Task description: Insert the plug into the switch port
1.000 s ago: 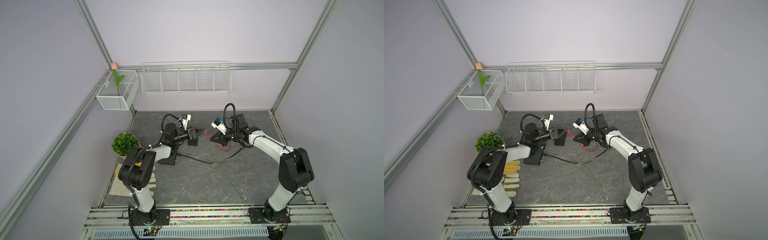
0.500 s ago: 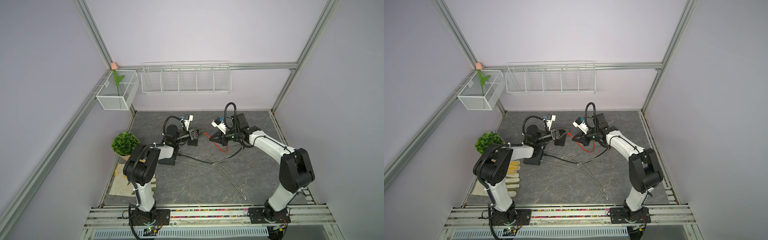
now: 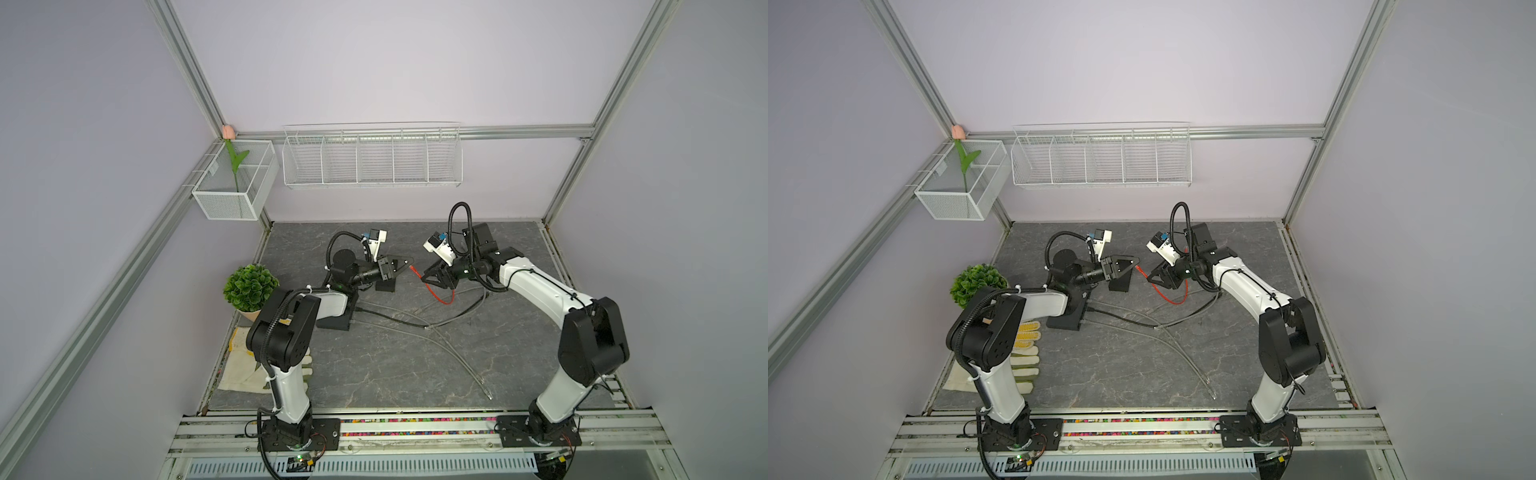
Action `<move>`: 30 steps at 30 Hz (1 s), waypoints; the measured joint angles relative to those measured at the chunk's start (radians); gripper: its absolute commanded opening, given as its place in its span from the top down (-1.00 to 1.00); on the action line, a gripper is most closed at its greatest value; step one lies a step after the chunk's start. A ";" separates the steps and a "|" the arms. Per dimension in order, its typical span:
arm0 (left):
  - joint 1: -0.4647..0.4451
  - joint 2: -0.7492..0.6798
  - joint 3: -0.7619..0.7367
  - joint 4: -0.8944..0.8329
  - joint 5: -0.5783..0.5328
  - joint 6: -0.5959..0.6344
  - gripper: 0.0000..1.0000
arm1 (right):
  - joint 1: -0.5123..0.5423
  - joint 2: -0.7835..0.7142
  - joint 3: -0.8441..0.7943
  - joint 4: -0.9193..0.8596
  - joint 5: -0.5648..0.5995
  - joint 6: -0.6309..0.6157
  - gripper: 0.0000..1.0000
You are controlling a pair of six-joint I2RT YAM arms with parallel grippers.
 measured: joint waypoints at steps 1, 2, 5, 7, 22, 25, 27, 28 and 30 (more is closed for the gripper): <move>-0.001 0.000 0.000 -0.002 0.004 0.002 1.00 | 0.000 0.002 0.026 -0.027 0.000 -0.011 0.27; -0.002 0.000 0.000 -0.003 0.008 0.006 1.00 | 0.000 0.006 0.059 -0.057 -0.002 -0.024 0.27; -0.005 0.000 0.001 -0.003 0.017 0.011 1.00 | 0.000 0.024 0.136 -0.130 -0.017 -0.060 0.28; -0.007 0.000 0.002 -0.004 0.022 0.017 1.00 | 0.000 0.039 0.165 -0.170 -0.029 -0.080 0.28; -0.010 -0.010 0.003 -0.040 0.044 0.041 1.00 | 0.017 0.127 0.204 -0.362 -0.052 -0.164 0.55; -0.011 -0.010 0.003 -0.041 0.049 0.043 1.00 | 0.021 0.132 0.227 -0.367 -0.056 -0.167 0.57; -0.011 -0.010 0.003 -0.043 0.052 0.043 1.00 | 0.024 0.140 0.240 -0.368 -0.058 -0.171 0.64; -0.011 -0.010 0.003 -0.044 0.055 0.043 1.00 | 0.026 0.144 0.244 -0.369 -0.060 -0.172 0.66; -0.011 -0.010 0.003 -0.047 0.057 0.043 1.00 | 0.028 0.155 0.249 -0.370 -0.061 -0.175 0.71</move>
